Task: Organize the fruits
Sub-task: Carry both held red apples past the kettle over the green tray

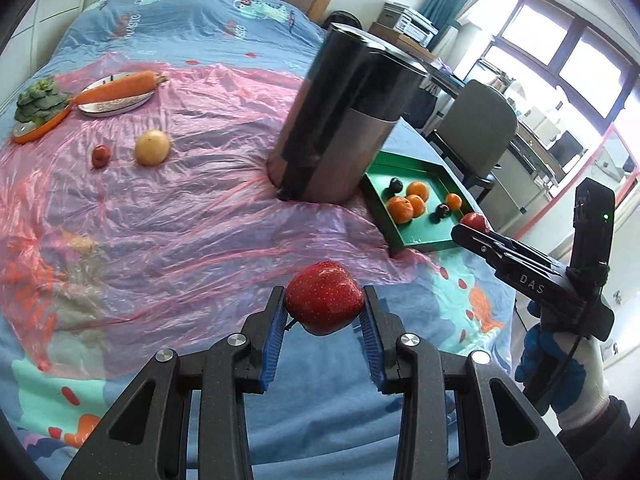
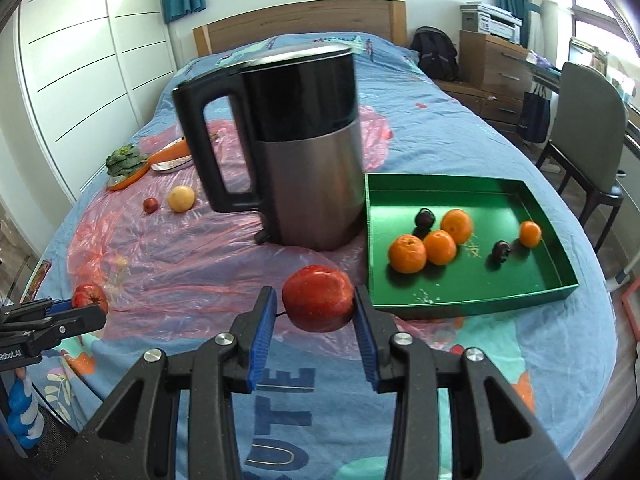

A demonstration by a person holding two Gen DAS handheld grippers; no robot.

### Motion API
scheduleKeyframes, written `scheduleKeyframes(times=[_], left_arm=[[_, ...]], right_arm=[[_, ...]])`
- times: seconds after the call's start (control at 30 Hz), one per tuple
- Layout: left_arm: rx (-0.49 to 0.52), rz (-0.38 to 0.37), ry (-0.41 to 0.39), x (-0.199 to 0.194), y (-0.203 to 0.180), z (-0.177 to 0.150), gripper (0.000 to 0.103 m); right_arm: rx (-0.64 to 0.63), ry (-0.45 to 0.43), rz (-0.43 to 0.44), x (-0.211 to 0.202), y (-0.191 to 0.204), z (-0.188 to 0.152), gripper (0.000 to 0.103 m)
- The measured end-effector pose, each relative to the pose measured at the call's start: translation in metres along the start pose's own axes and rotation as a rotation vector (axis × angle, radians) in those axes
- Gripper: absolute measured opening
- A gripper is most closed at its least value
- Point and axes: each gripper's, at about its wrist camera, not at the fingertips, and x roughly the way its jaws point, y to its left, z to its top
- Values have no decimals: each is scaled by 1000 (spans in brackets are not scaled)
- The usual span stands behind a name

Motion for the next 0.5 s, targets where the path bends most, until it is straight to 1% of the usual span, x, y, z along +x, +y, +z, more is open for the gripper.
scheduleKeyframes(times=[0.27,0.5], left_arm=[[121,-49,51,47,-57,29,31],[211,-91,81,99,-104,60,31]], right_arm=[[114,-18,-75,10,-72,3,44],[169,-16,-129,29,-124,8,44]])
